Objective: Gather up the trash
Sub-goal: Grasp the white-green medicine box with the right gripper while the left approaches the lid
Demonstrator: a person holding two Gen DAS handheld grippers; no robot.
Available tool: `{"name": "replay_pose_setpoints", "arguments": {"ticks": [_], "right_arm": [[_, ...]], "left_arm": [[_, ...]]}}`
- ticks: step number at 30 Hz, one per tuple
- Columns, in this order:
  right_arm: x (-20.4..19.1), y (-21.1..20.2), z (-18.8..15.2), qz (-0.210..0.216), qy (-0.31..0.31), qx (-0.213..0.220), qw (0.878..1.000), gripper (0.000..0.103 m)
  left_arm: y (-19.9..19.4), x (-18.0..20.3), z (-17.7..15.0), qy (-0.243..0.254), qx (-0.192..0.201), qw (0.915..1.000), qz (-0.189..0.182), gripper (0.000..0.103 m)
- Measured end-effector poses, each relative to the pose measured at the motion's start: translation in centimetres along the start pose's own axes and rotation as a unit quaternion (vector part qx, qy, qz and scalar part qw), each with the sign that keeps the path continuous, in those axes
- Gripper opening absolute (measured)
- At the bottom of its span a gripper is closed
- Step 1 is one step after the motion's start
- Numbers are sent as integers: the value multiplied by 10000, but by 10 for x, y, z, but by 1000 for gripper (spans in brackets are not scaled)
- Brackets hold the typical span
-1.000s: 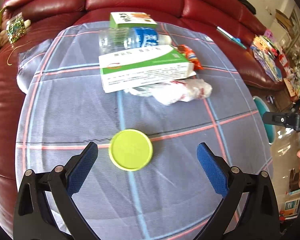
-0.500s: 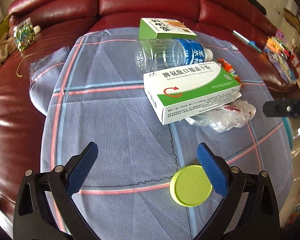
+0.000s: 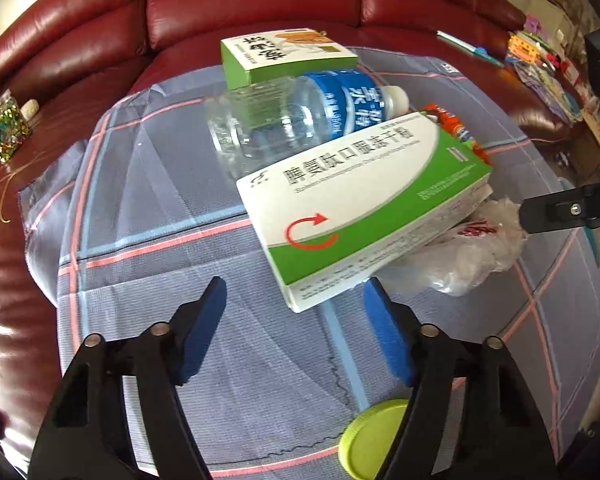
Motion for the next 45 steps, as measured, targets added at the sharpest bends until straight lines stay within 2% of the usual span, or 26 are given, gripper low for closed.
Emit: {"name": "replay_pose_setpoints", "arguments": {"ticks": [1, 4, 5, 12, 14, 16, 20, 22, 28, 30, 32, 40, 41, 42, 45], "right_arm": [[2, 0, 1, 13, 19, 13, 10000, 92], [12, -3, 2, 104, 136, 57, 9998, 92], [16, -4, 3, 183, 217, 78, 9996, 92], [24, -13, 19, 384, 401, 337, 9979, 92], [19, -17, 25, 475, 401, 459, 9970, 91], [14, -20, 29, 589, 406, 554, 9959, 83], [4, -8, 28, 1020, 555, 299, 9928, 64], [2, 2, 25, 1139, 656, 149, 9912, 64], [-1, 11, 30, 1257, 894, 162, 9879, 64], [-5, 12, 33, 1310, 882, 156, 9873, 67], [-10, 16, 35, 1323, 844, 191, 9874, 70], [-13, 32, 43, 1601, 929, 492, 9815, 71], [-13, 33, 44, 1634, 923, 544, 9807, 67], [-13, 35, 44, 1620, 902, 590, 9809, 54], [-10, 32, 42, 1851, 1013, 689, 9751, 46]], "left_arm": [[-1, 6, 2, 42, 21, 9999, -100, 54], [-1, 26, 6, 203, 4, 9992, -337, 41], [-1, 34, 6, 269, -15, 9988, -409, 40], [-8, 75, 4, 323, -118, 9940, -1036, 40], [-9, 81, 6, 335, -99, 9935, -1081, 40], [-12, 79, 7, 275, -83, 9939, -1062, 40], [-21, 56, 5, 79, -58, 9950, -990, 44], [-26, 45, 7, -14, 38, 9954, -954, 50], [-20, 9, 24, -495, 134, 9950, -853, 50], [-17, 1, 30, -630, 163, 9941, -863, 50], [-10, 3, 32, -642, 70, 9933, -963, 50], [8, 34, 20, -255, -224, 9936, -1078, 50], [9, 36, 20, -246, -238, 9935, -1087, 50], [10, 37, 21, -235, -247, 9935, -1090, 50], [7, 38, 19, -257, -261, 9936, -1072, 50]]}}
Point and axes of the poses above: each gripper's, at about its wrist camera, not at the fingertips, and y roughly the way its jaws point, x to its right, z to its top, the point moved 6 cm from there along y, roughly the way its jaws point, and after that the axes turned 5 degrees about z, right-handed, at the moved point
